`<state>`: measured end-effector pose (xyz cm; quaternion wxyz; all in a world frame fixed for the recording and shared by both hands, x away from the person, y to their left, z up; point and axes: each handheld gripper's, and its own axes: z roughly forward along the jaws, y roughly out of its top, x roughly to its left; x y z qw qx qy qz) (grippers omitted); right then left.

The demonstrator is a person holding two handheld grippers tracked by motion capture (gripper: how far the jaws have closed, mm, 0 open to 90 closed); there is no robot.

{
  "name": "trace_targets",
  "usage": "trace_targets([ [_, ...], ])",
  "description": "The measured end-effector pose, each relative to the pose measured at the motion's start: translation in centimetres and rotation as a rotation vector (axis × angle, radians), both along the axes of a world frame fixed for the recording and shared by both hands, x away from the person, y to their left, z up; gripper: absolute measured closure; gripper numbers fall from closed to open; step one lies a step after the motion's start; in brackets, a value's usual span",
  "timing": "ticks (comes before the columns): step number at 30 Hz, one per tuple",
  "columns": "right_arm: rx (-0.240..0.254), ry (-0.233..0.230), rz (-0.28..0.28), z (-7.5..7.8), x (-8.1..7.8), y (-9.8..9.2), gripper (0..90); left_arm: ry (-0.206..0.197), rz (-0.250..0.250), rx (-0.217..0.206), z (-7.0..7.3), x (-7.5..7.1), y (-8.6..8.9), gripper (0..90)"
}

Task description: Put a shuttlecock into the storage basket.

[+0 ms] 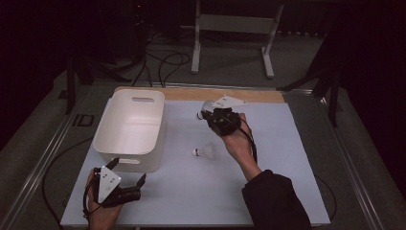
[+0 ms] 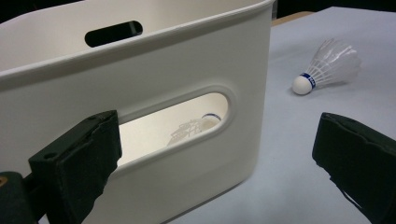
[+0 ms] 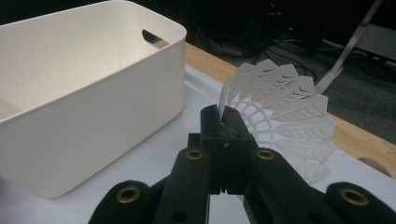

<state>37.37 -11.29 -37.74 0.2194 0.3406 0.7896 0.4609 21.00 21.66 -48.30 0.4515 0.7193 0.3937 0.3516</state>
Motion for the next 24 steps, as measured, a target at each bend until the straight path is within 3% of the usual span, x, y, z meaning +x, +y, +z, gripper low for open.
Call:
trace_targets([
  [24,0.009,-0.026,0.039,1.0,-0.7,1.5,90.0,0.0,0.0,0.0,0.0,0.0,0.0,1.8],
])
